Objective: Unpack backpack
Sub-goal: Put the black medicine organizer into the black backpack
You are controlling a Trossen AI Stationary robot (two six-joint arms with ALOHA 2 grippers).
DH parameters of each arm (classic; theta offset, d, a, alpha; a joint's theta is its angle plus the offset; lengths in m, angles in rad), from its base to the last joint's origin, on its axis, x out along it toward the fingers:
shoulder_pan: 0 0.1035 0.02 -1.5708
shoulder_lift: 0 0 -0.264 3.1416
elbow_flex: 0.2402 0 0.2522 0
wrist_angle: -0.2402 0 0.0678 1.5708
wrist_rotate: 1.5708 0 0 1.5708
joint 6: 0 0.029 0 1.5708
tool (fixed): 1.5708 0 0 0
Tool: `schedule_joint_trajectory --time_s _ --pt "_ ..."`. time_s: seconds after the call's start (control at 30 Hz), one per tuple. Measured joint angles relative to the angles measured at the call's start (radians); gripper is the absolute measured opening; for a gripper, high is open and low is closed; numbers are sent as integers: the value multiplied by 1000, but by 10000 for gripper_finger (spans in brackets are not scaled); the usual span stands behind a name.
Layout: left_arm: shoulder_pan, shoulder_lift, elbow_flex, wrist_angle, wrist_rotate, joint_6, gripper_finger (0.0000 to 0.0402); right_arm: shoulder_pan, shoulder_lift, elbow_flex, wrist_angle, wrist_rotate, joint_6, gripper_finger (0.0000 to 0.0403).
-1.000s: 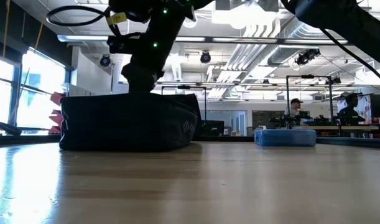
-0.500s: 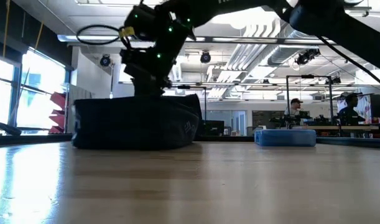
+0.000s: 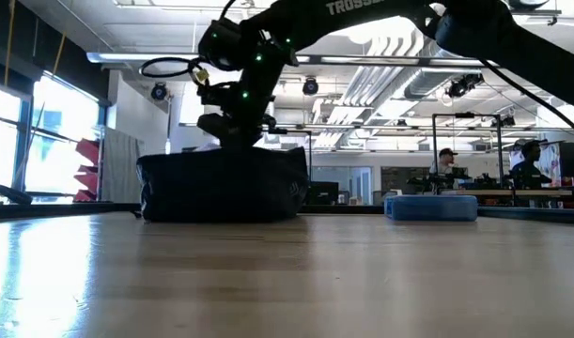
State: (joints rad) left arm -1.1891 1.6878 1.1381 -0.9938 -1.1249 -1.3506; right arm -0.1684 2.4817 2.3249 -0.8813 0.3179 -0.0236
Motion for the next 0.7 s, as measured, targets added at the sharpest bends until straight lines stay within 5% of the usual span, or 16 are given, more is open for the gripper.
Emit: schedule_joint_trajectory --time_s 0.33,0.7 --pt "99 0 0 10 84 82 8 186 0 0 -150 -83 11 68" --pt "42 0 10 148 113 185 13 436 0 0 -152 -82 68 68"
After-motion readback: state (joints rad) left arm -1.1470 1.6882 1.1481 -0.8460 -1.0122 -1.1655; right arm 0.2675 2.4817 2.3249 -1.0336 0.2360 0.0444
